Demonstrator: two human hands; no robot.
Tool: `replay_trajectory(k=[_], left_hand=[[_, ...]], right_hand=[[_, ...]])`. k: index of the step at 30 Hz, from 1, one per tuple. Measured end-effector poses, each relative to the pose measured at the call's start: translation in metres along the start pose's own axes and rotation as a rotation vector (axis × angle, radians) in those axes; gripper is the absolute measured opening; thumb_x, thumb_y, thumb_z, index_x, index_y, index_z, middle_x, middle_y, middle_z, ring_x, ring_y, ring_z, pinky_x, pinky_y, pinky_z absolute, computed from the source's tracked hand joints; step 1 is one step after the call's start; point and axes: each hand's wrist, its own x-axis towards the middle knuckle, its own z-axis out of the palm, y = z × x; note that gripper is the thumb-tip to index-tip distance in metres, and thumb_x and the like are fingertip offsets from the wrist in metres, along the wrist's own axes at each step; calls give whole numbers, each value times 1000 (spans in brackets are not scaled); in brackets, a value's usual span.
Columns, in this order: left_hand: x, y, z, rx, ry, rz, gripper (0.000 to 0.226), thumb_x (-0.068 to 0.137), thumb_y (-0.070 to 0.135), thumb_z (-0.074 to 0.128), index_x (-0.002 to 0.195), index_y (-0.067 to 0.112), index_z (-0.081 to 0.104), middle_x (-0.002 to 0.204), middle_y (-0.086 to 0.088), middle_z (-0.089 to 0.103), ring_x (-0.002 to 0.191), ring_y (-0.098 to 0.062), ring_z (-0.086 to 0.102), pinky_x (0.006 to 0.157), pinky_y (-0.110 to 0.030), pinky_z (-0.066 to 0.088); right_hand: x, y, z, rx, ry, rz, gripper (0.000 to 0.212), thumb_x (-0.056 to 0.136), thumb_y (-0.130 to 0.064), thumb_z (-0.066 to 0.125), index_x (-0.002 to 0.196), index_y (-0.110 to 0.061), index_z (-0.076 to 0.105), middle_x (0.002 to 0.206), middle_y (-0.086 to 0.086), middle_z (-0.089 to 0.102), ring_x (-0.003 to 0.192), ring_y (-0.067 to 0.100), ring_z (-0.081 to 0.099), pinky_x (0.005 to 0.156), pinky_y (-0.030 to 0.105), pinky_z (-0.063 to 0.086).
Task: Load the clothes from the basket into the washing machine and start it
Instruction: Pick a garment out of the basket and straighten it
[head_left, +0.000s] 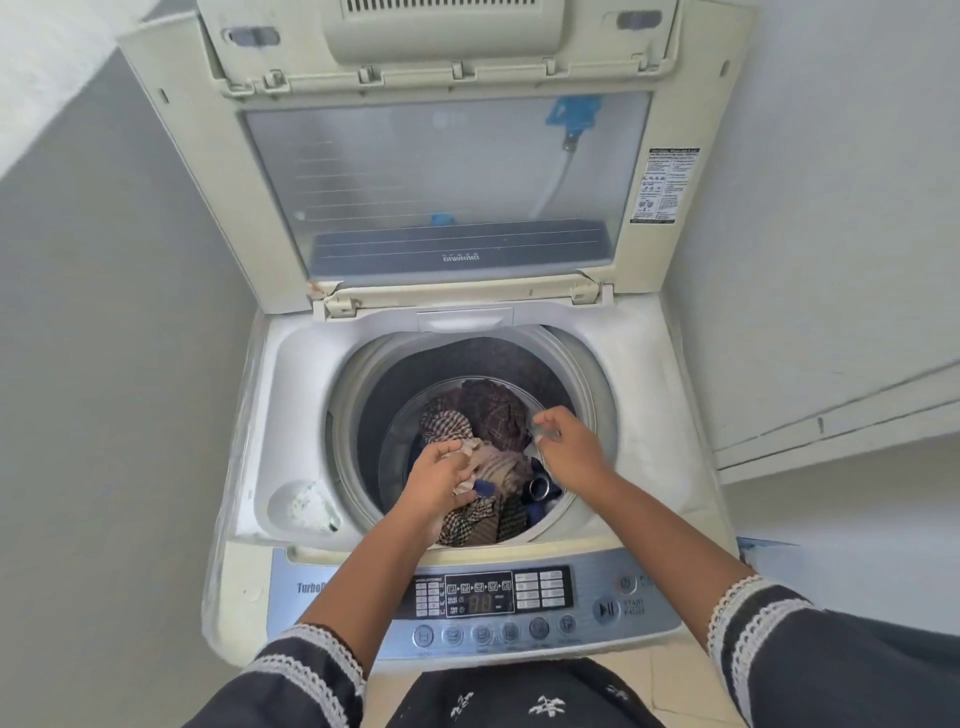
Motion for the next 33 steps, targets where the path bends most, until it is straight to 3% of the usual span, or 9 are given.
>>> replay_trajectory(k=[6, 11, 14, 17, 19, 25, 33], left_hand=[[-35, -5, -15, -22, -38, 79, 13, 100, 11, 54, 112, 14, 56, 109, -10, 62, 100, -23, 61, 94, -44, 53], [-69, -6, -29, -63, -103, 226, 24, 99, 12, 58, 122, 7, 55, 104, -13, 64, 94, -21, 67, 75, -28, 57], [-94, -13, -32, -83, -180, 279, 25, 98, 12, 60, 122, 8, 55, 103, -14, 67, 100, -24, 68, 85, -32, 56], [-116, -25, -31, -101, -248, 303, 28, 97, 12, 61, 124, 7, 54, 121, -18, 65, 107, -27, 69, 92, -36, 56], [-132, -37, -29, -111, -290, 316, 29, 96, 11, 61, 125, 6, 54, 123, -20, 65, 108, -29, 68, 94, -37, 55], [-165, -83, -15, -72, -402, 453, 18, 98, 7, 57, 116, 10, 59, 120, -21, 65, 103, -28, 68, 89, -31, 58], [-196, -138, 40, 141, -648, 393, 24, 99, 6, 55, 123, 5, 56, 115, -14, 66, 98, -24, 69, 89, -33, 58]], right_hand=[[-43, -6, 3, 72, -5, -87, 18, 94, -8, 58, 103, -23, 61, 113, 0, 63, 108, 16, 58, 91, 27, 44], [-83, -3, 7, 116, 58, -142, 19, 94, -10, 60, 111, -18, 64, 115, 2, 63, 108, 15, 59, 93, 27, 45], [-111, 3, 11, 152, 116, -206, 19, 93, -12, 62, 105, -26, 64, 112, -1, 65, 105, 13, 61, 96, 29, 49], [-142, 11, 17, 178, 190, -264, 18, 94, -10, 62, 108, -19, 67, 109, -4, 66, 97, 4, 60, 82, 7, 44], [-164, 16, 19, 214, 272, -311, 18, 94, -8, 61, 107, -18, 69, 108, -7, 67, 96, -3, 58, 77, 2, 42], [-220, 51, 34, 350, 427, -342, 32, 90, 5, 57, 96, -25, 66, 108, -1, 68, 101, 6, 64, 83, 13, 49], [-292, 134, 20, 464, 587, -159, 21, 92, -1, 59, 102, -17, 69, 107, -4, 71, 101, 5, 65, 87, 16, 49]])
